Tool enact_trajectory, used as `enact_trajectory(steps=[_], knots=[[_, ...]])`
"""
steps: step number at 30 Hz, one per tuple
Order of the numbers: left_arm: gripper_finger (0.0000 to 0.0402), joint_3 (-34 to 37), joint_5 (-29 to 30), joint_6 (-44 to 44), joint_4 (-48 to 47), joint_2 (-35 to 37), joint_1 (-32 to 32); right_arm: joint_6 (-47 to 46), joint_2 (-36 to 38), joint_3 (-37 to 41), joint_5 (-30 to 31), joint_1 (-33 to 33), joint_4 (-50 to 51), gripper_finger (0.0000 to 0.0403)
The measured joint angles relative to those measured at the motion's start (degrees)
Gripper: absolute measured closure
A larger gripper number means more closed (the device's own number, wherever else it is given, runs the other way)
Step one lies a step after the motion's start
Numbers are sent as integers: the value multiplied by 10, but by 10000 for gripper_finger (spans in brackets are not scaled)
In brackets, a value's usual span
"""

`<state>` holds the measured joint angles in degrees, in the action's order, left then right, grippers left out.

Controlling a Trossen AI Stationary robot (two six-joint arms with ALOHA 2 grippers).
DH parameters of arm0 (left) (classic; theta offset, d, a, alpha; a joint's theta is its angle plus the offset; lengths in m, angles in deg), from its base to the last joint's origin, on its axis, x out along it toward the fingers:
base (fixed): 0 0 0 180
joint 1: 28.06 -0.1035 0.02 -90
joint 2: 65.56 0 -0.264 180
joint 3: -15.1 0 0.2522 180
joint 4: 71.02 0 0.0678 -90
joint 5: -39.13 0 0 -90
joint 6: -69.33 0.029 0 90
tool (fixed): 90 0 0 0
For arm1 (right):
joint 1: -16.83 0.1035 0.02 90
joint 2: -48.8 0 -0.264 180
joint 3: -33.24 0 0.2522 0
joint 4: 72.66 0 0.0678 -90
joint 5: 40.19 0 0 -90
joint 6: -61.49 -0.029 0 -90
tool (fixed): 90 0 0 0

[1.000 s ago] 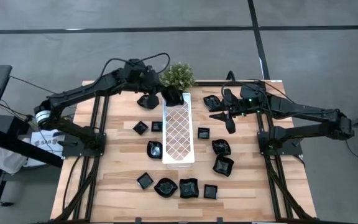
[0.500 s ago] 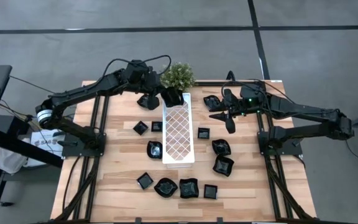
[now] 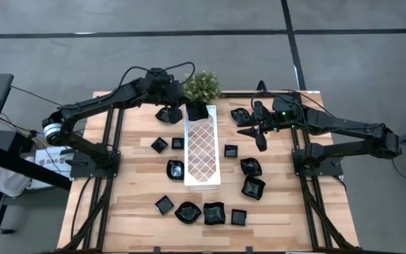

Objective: Pick & Place Mini shaped plates
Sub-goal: Stack the top distorted square plate on the other distorted square plate on the shelf

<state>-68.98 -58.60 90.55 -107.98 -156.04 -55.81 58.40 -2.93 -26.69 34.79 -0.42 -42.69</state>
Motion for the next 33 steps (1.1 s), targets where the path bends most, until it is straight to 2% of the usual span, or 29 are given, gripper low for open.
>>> enact_trajectory(steps=[13,25,33], knots=[[379,0,12,-25,1,13,6,-19,0,0,0,8,0,282],[381,0,23,-56,-29,145,62,-126,-32,-1,-1,19,5,282],[381,68,24,-111,-31,233,103,-181,-58,0,-33,90,146,282]])
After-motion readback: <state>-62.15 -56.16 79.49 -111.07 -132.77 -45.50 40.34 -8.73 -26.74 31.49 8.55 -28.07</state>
